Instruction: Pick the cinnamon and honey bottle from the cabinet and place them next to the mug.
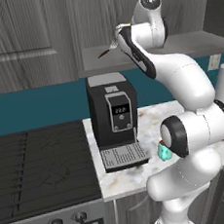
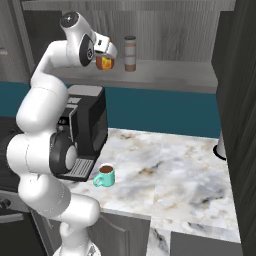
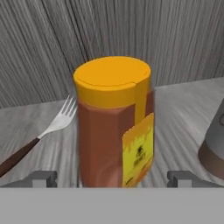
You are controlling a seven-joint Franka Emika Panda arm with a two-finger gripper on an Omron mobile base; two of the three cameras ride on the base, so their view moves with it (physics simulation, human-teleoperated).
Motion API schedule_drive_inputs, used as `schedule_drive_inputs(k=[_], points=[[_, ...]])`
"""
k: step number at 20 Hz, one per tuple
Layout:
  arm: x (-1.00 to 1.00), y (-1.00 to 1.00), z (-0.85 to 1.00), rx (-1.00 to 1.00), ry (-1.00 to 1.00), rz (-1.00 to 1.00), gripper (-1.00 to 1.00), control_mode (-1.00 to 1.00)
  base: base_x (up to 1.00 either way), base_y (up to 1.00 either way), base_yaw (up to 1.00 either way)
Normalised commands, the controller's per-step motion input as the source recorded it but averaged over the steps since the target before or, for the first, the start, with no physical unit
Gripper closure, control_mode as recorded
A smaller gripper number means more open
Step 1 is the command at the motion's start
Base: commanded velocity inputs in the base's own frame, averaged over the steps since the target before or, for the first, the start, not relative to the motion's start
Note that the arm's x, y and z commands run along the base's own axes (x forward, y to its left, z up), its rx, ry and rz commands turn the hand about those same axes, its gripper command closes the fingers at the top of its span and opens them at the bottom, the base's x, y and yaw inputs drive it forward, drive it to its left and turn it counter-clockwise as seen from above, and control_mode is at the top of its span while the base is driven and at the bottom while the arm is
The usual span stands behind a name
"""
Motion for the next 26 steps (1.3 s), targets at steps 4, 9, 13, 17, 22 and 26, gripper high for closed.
schedule_drive_inputs(k=[4, 9, 13, 17, 22, 26], points=[[0.15, 0.00, 0.00, 0.00, 0.00, -0.01, -1.00, -1.00, 0.00, 0.00, 0.00], [0.03, 0.00, 0.00, 0.00, 0.00, -0.02, -1.00, -1.00, 0.00, 0.00, 0.00], [0.04, 0.00, -0.02, 0.00, 0.00, -0.04, -1.00, -1.00, 0.00, 0.00, 0.00], [0.05, 0.00, -0.05, 0.00, 0.00, -0.04, -1.00, -1.00, 0.00, 0.00, 0.00], [0.06, 0.00, -0.05, 0.00, 0.00, -0.04, -1.00, -1.00, 0.00, 0.00, 0.00], [0.13, 0.00, -0.04, 0.00, 0.00, -0.04, -1.00, -1.00, 0.00, 0.00, 0.00]])
